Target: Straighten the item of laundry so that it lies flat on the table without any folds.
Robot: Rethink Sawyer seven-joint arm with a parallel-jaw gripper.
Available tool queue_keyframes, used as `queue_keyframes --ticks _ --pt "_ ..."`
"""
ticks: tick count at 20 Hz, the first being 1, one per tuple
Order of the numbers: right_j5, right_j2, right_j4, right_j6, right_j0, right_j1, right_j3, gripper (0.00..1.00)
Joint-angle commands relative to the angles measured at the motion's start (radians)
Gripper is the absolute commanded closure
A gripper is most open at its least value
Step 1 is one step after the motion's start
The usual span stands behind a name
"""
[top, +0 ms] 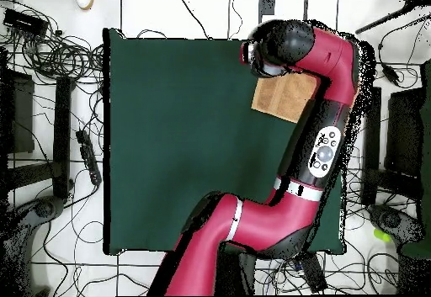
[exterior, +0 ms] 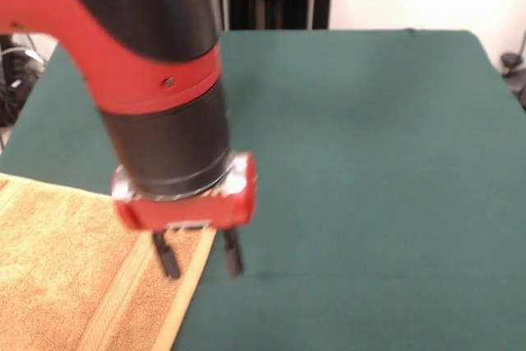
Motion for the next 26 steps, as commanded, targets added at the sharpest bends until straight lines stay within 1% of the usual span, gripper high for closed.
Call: queue_keyframes --ticks 1,3,6,9,12,15,18,20,23,26 --pt "-0.109 0.07 0.0 0.099 0.019 0.034 0.332 0.0" --pt "-0.102 0.071 -0.008 0.14 0.029 0.05 0.308 0.0" --pt "-0.099 0.07 -0.038 0.178 0.046 0.097 0.223 0.0" --pt "-0.081 0.075 -0.05 0.194 0.053 0.132 0.171 0.0" --pt "-0.063 0.078 -0.07 0.201 0.058 0.181 0.088 0.0" --pt "-0.061 0.083 -0.069 0.174 0.054 0.203 0.072 0.0" --pt "-0.09 0.106 -0.043 0.107 0.038 0.231 0.051 0.0" --pt "-0.089 0.098 -0.025 0.077 0.024 0.206 0.094 0.0" --pt "-0.113 0.067 0.005 0.033 0.003 0.116 0.247 0.0" --pt "-0.12 0.055 0.028 0.033 -0.003 0.052 0.344 0.0"
